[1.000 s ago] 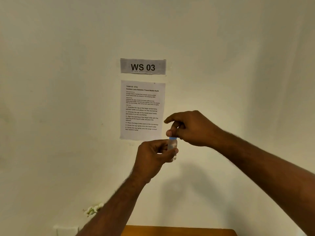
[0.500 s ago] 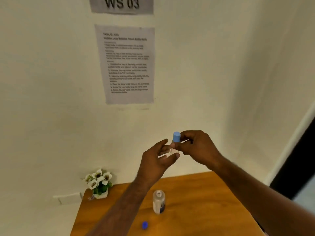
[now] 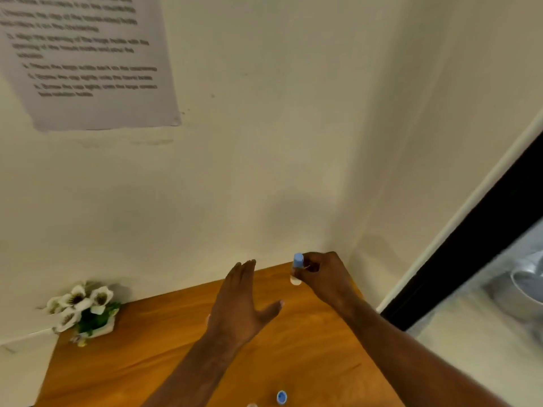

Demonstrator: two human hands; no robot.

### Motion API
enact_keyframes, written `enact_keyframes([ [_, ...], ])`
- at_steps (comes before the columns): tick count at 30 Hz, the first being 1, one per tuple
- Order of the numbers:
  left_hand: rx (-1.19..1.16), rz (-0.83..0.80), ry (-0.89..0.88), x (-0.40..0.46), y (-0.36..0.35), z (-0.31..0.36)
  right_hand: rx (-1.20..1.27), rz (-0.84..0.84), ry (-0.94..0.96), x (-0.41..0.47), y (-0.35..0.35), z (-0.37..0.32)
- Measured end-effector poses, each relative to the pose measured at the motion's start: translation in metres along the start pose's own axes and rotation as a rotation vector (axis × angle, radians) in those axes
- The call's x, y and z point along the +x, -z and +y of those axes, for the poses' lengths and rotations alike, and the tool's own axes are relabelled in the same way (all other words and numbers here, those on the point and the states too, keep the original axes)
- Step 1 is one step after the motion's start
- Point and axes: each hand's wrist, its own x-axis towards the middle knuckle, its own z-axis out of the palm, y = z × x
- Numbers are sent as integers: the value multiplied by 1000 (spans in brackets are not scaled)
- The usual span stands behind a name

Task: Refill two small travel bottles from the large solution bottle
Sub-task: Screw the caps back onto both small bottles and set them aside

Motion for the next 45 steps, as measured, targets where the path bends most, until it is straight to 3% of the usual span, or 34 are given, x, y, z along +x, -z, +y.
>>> enact_keyframes([
  [11,219,3,77,72,-114,-1,-2,-54,-127,114,-52,142],
  [22,330,-85,182,104,-164,-39,18,-122,-178,167,-92,199],
  [35,272,-88,162,105,-165,-28,-12,-166,-189,157,-87,208],
  [41,177,-58,64,69,-134,-17,-73,-143,-177,103,-69,200],
  [45,-15,-83,31,13,-114,-20,-108,-157,-123,51,-67,184],
])
